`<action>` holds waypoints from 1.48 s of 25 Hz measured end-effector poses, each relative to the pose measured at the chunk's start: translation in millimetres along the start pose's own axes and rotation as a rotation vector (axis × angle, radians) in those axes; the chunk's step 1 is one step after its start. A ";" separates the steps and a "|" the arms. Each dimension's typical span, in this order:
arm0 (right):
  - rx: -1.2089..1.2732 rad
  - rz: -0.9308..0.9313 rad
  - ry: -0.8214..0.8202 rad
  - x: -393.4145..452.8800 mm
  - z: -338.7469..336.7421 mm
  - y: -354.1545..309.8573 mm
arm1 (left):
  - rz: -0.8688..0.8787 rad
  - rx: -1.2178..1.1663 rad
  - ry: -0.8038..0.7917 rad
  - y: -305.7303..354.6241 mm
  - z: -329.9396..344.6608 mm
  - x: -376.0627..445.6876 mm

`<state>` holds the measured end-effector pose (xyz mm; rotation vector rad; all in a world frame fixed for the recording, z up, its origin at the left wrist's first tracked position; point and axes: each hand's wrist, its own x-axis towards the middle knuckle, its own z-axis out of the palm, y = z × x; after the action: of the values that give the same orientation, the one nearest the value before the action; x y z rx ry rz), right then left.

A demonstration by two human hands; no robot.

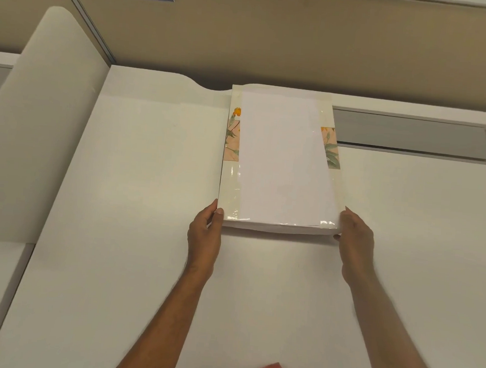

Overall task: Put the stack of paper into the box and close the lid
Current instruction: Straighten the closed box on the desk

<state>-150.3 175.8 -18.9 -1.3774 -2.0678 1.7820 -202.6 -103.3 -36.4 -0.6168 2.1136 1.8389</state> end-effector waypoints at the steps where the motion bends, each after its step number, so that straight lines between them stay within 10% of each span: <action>1: -0.011 0.003 -0.003 0.1 0.0 0.5 | -0.004 0.015 0.003 -0.6 0.9 0.9; 37: -0.347 -0.213 -0.095 10.0 -4.8 21.4 | 0.259 0.588 0.048 1.6 -2.6 9.4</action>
<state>-141.5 184.2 -39.7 -1.1004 -2.5586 1.4833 -211.4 -107.0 -39.0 -0.2523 2.6905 1.1989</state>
